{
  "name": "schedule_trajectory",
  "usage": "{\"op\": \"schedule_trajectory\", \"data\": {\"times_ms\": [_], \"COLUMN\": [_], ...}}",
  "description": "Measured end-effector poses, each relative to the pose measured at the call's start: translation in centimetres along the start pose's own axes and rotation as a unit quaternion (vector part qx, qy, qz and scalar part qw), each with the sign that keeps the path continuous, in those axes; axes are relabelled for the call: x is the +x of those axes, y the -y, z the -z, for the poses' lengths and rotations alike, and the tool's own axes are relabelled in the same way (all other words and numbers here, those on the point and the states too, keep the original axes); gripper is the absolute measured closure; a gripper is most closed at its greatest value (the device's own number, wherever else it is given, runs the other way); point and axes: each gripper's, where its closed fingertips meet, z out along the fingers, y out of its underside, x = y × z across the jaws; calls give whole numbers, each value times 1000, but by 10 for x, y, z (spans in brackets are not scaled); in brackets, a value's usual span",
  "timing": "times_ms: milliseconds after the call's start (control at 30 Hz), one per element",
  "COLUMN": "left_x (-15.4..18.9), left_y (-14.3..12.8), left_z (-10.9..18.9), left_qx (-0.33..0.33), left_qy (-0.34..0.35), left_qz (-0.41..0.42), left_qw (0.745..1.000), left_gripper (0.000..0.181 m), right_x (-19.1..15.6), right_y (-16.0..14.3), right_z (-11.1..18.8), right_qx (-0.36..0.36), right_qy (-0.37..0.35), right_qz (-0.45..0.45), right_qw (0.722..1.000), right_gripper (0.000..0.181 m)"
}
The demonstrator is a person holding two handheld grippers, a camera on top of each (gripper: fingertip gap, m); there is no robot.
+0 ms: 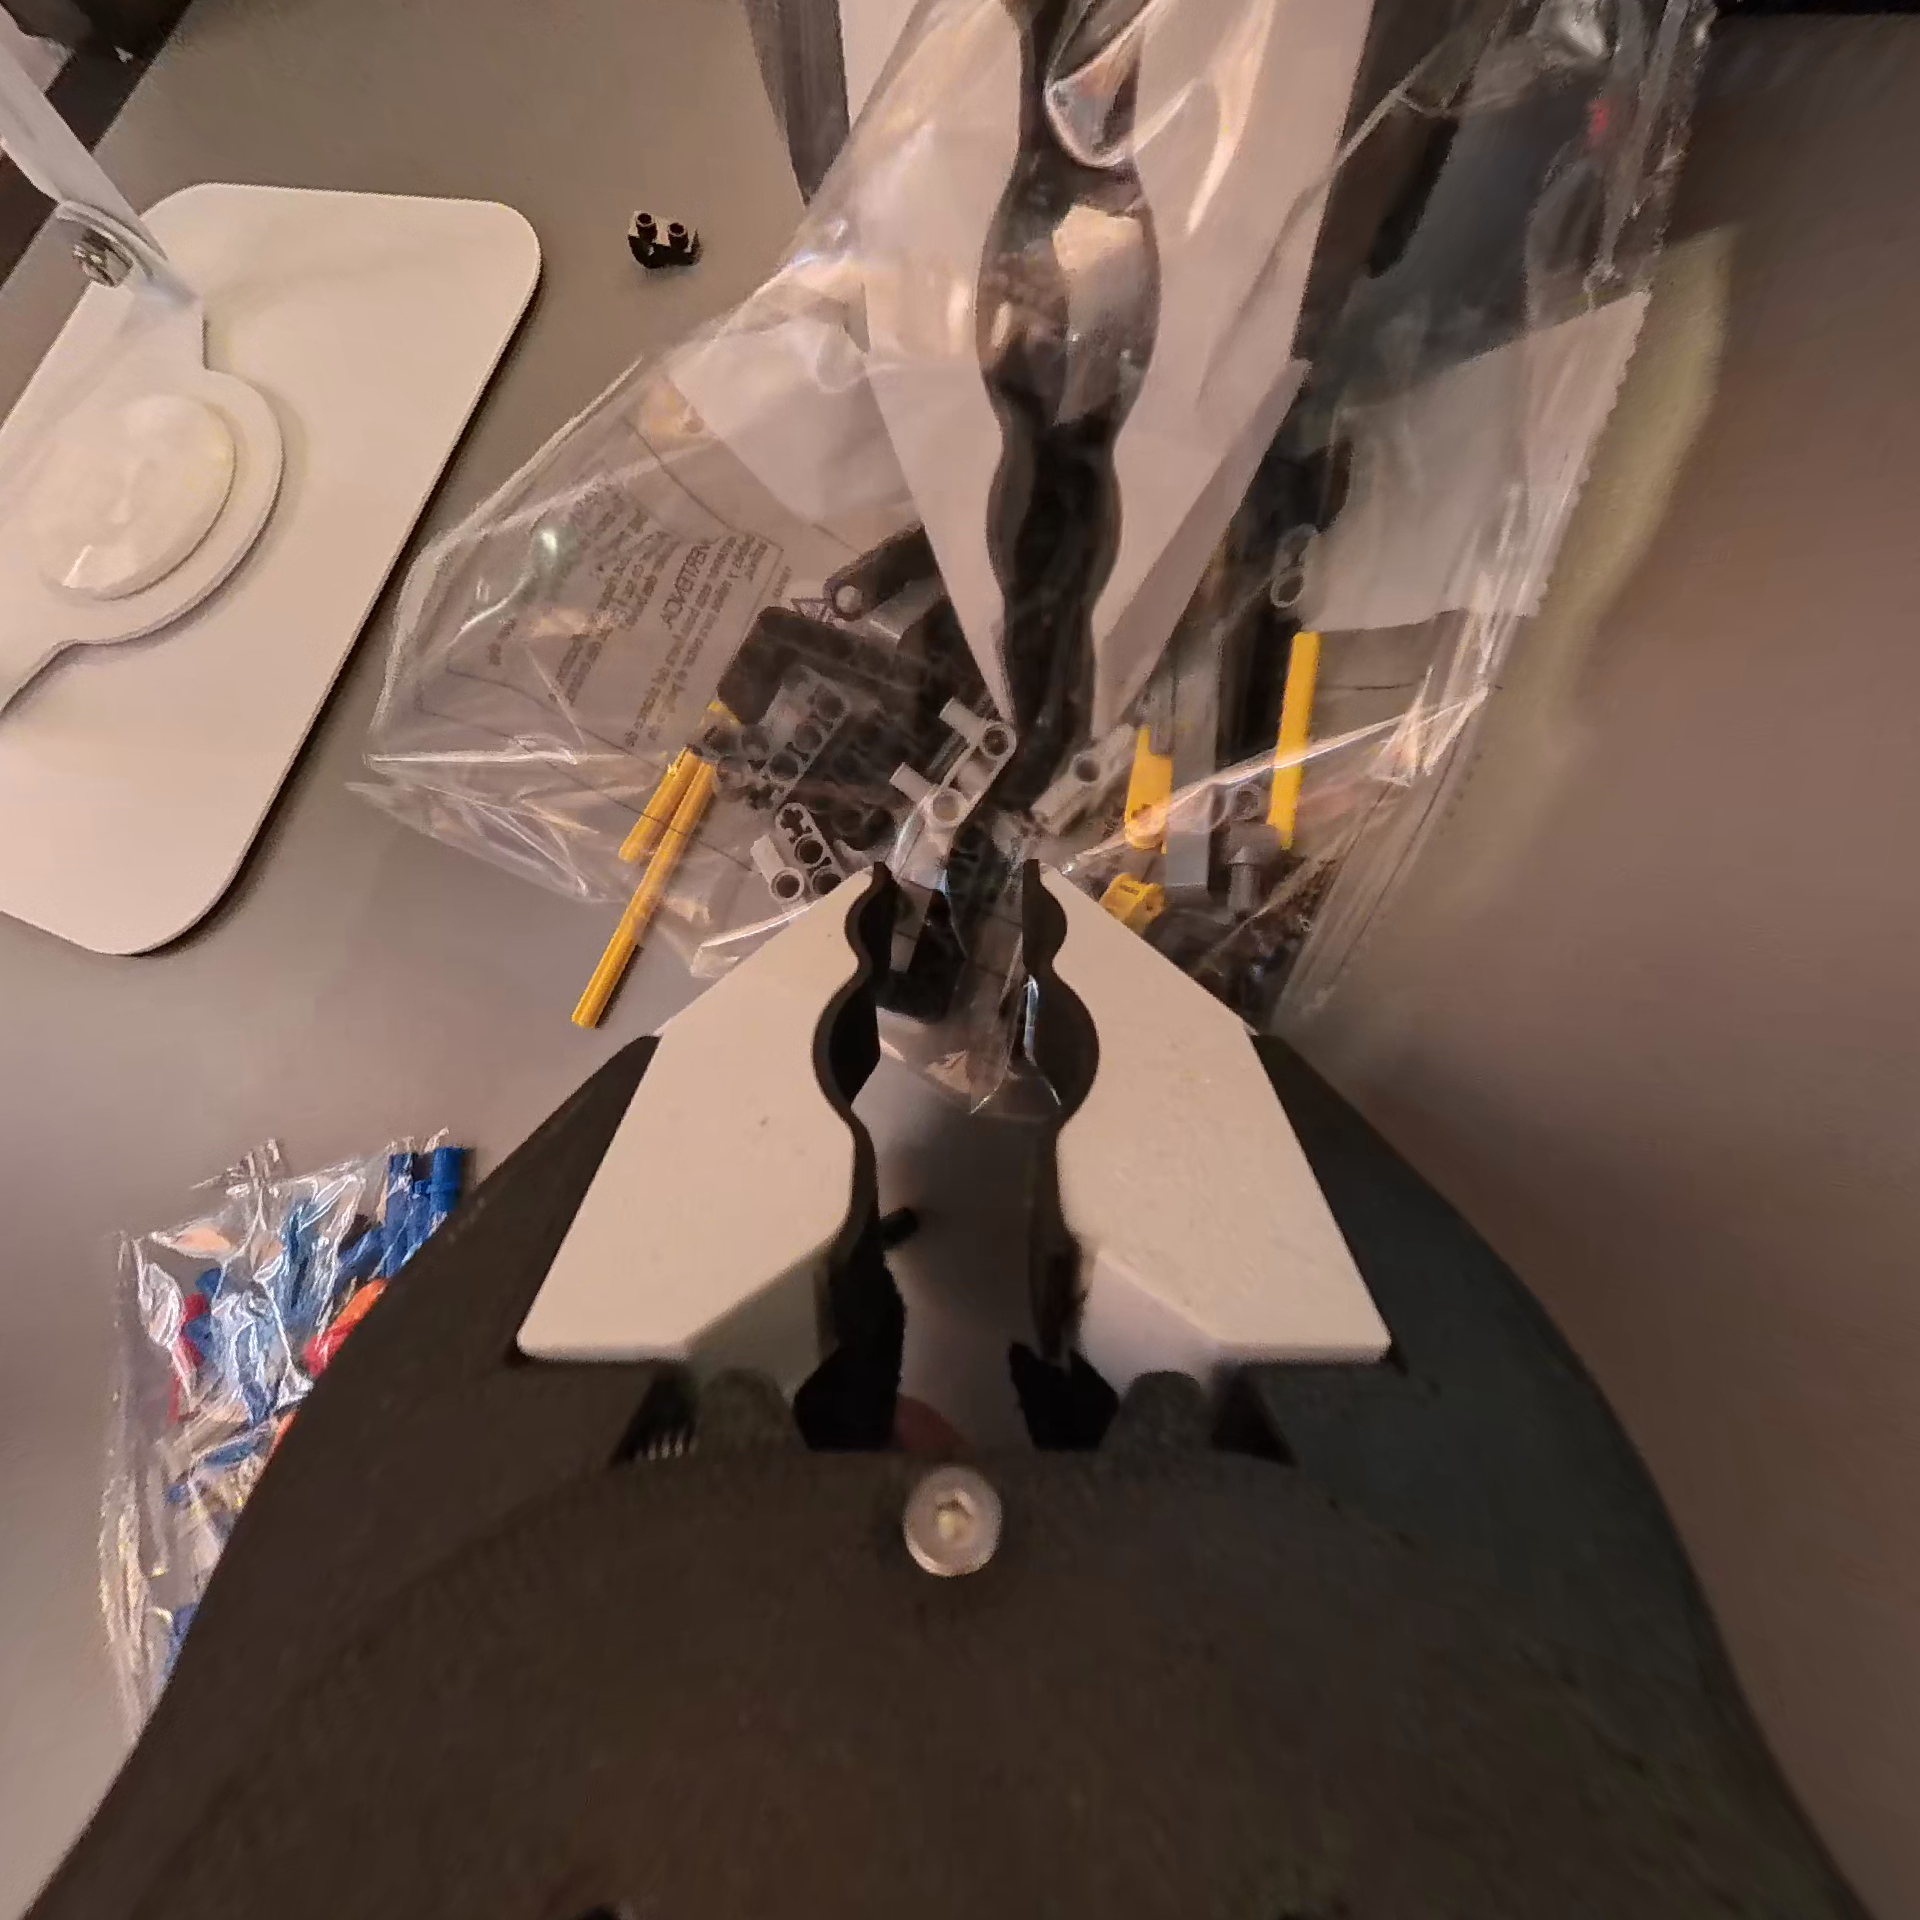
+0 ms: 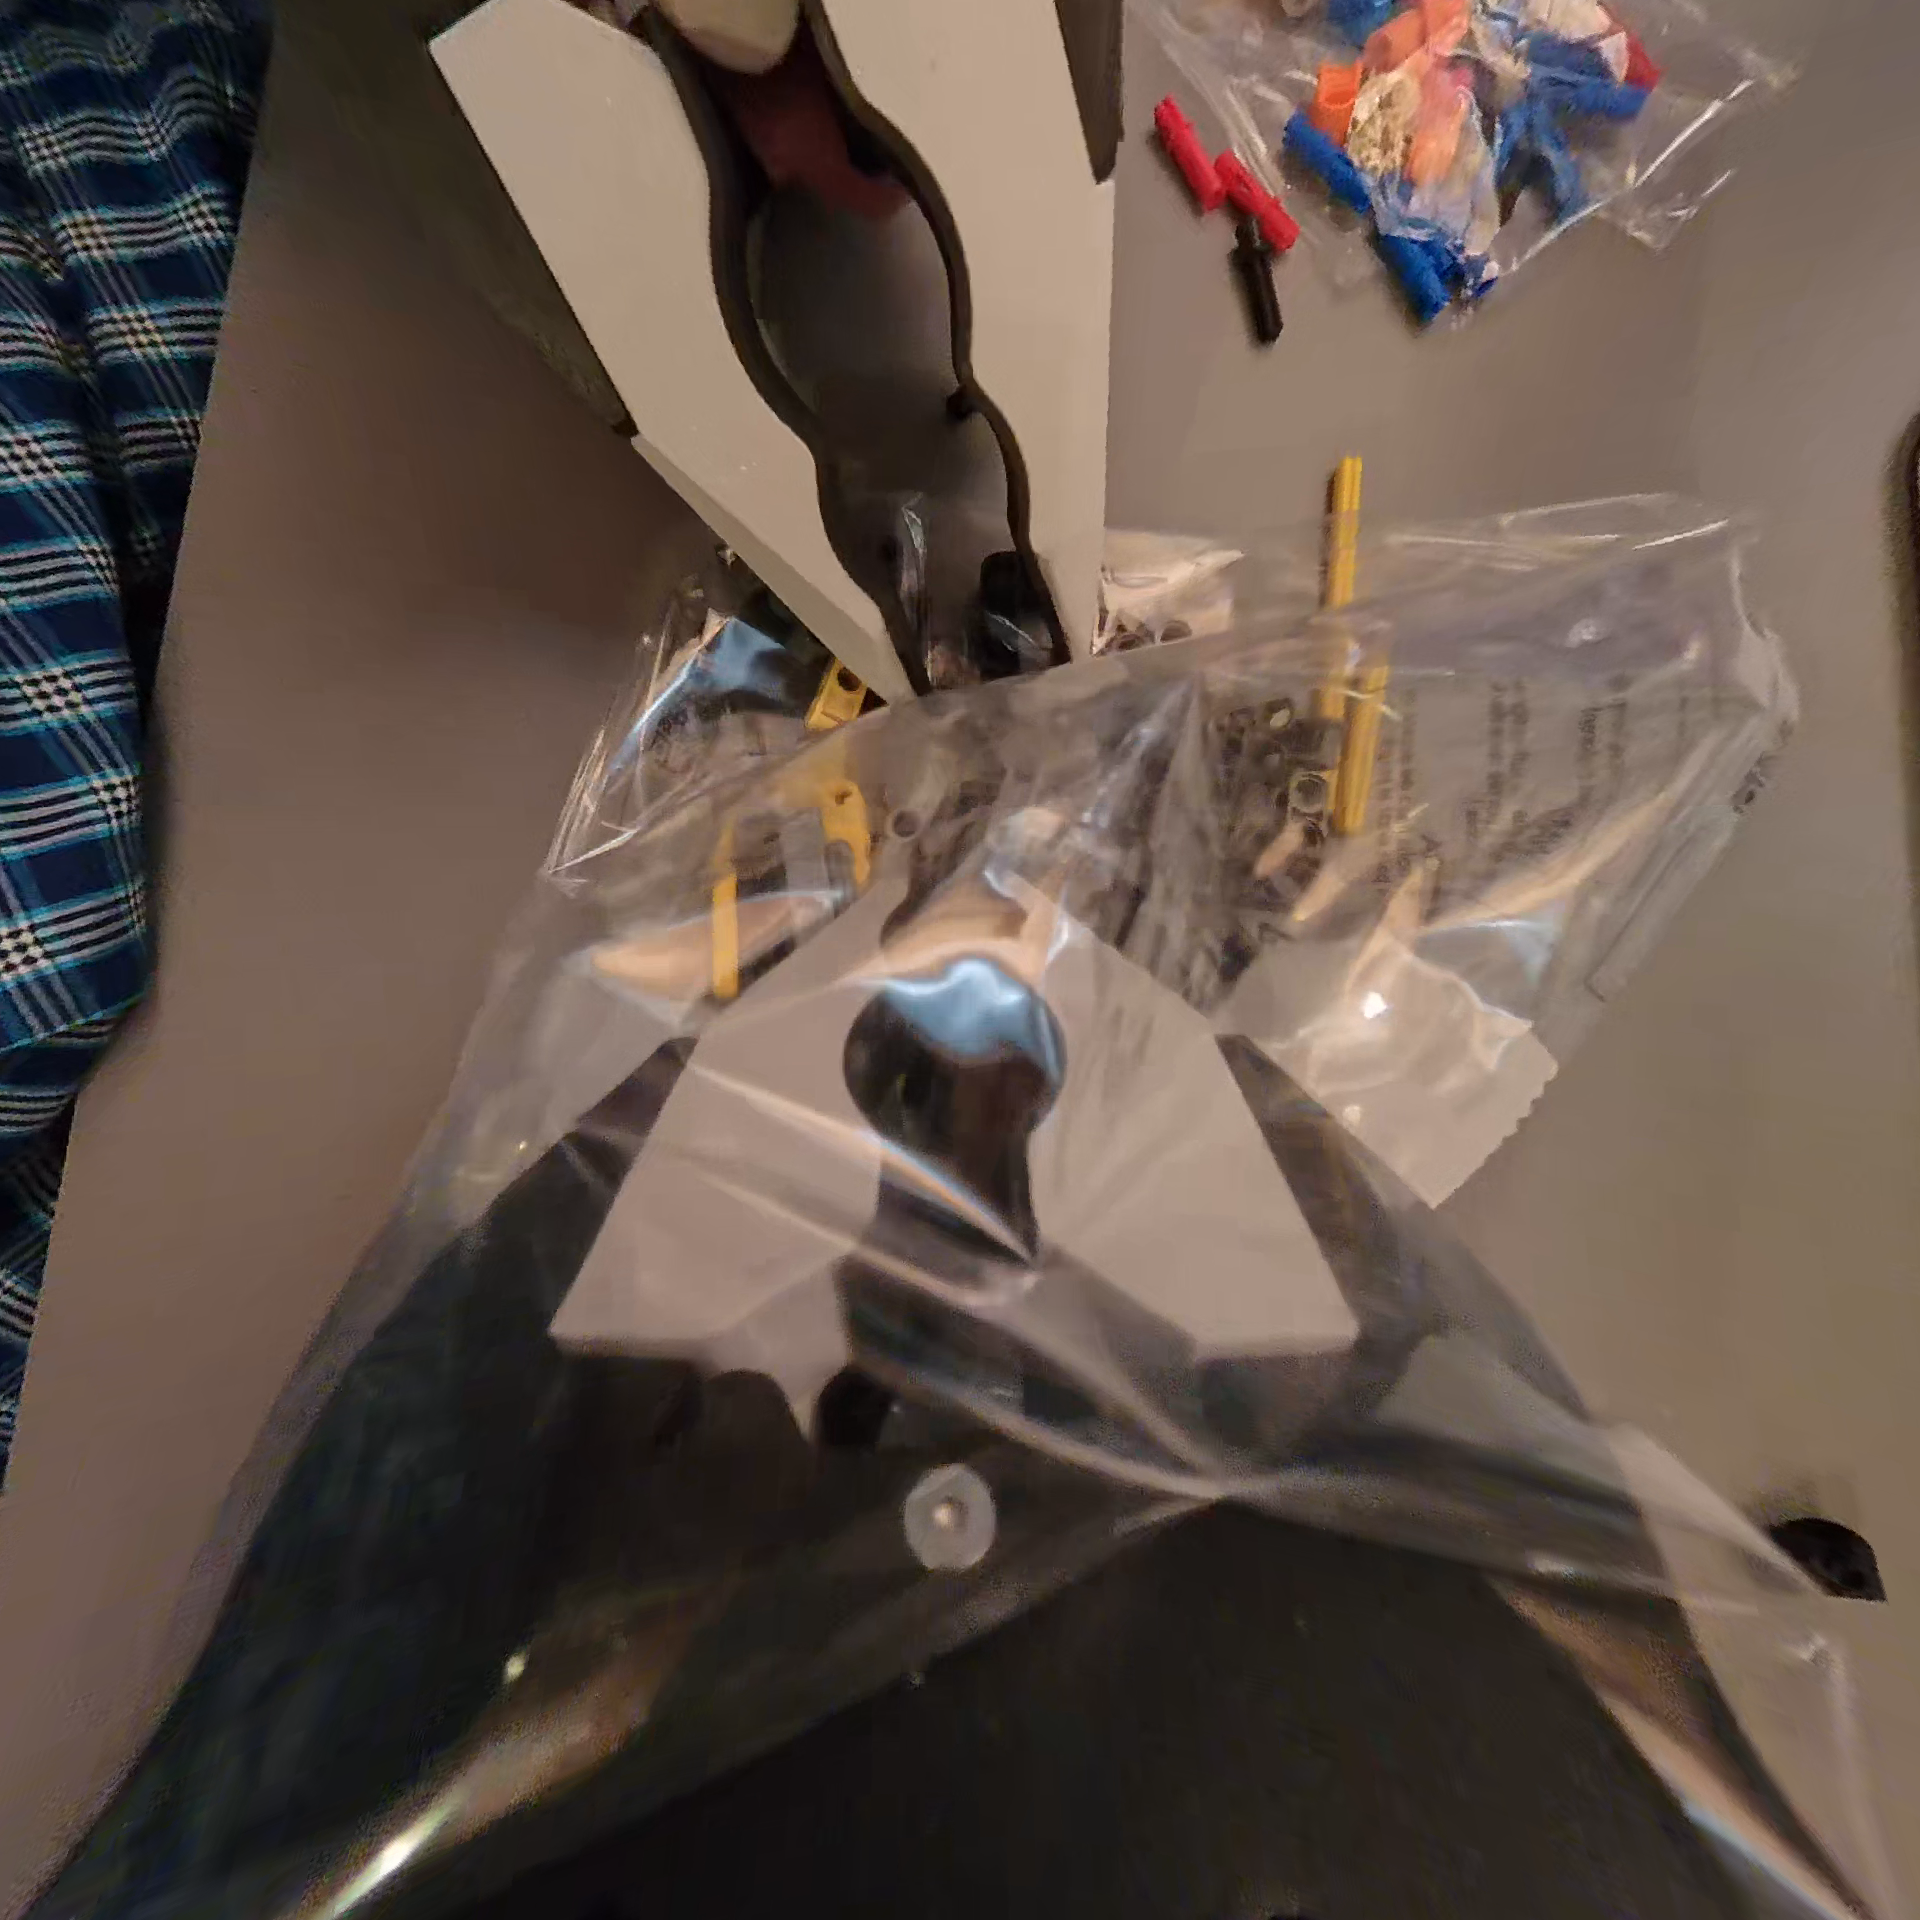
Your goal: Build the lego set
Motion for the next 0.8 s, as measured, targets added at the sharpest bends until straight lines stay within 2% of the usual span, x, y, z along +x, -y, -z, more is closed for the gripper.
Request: {"op": "schedule_trajectory", "data": {"times_ms": [300, 433, 600, 800], "left_x": [0, -1, -2, -3], "left_y": [0, -1, -1, 1], "left_z": [0, 1, 0, -1], "left_qx": [1, 2, -4, -10], "left_qy": [2, 3, 5, 12], "left_qz": [-1, -1, -1, 2], "left_qw": [1000, 1000, 1000, 1000], "left_gripper": [158, 158, 158, 158], "right_x": [4, 4, 1, 9], "right_y": [1, -1, 3, -3], "right_z": [-2, 3, 22, 61], "right_qx": [-9, 7, 46, 96], "right_qy": [-19, -5, 12, 18], "right_qz": [-2, -25, -44, -94], "right_qw": [1000, 1000, 998, 991], "right_gripper": [176, 177, 177, 178]}}
